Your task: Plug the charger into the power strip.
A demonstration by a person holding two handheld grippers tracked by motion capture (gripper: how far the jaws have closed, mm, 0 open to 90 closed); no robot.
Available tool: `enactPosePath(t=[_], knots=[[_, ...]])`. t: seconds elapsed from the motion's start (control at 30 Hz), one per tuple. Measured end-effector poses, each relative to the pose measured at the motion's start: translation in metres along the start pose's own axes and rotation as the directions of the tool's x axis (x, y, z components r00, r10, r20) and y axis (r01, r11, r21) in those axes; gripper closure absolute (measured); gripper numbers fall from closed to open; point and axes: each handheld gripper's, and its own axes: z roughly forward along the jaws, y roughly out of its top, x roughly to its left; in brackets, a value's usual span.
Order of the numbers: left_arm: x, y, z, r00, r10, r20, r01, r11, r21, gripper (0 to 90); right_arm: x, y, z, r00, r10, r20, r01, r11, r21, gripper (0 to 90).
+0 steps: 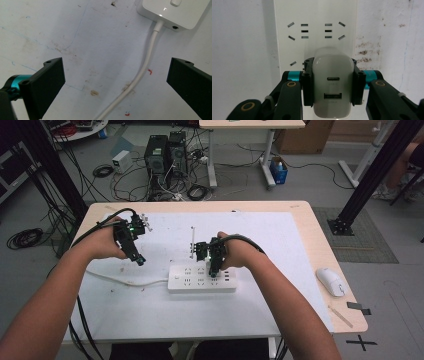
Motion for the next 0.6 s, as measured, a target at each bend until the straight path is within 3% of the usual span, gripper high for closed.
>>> enactPosePath(t=[0.23,0.53,0.6], knots=[[-0.0015,-0.0016,0.0009,1.0,0.0,0.002,0.0,1.0,-0.002,1.7,0.0,-0.0057,0.0025,0.9999,0.013,-0.002,-0.013,0.999,-0.036,63.1],[-0.001,-0.0038,-0.0014,1.0,-0.009,0.004,0.009,0.9999,-0.012,1.7,-0.0023,-0.0052,0.0021,0.9997,0.013,-0.019,-0.014,0.999,-0.035,62.0],[-0.0002,-0.0053,-0.0023,0.9999,-0.01,0.003,0.01,0.9999,-0.01,1.7,-0.0036,-0.0055,0.0034,0.9984,0.031,-0.048,-0.033,0.999,-0.041,53.3]])
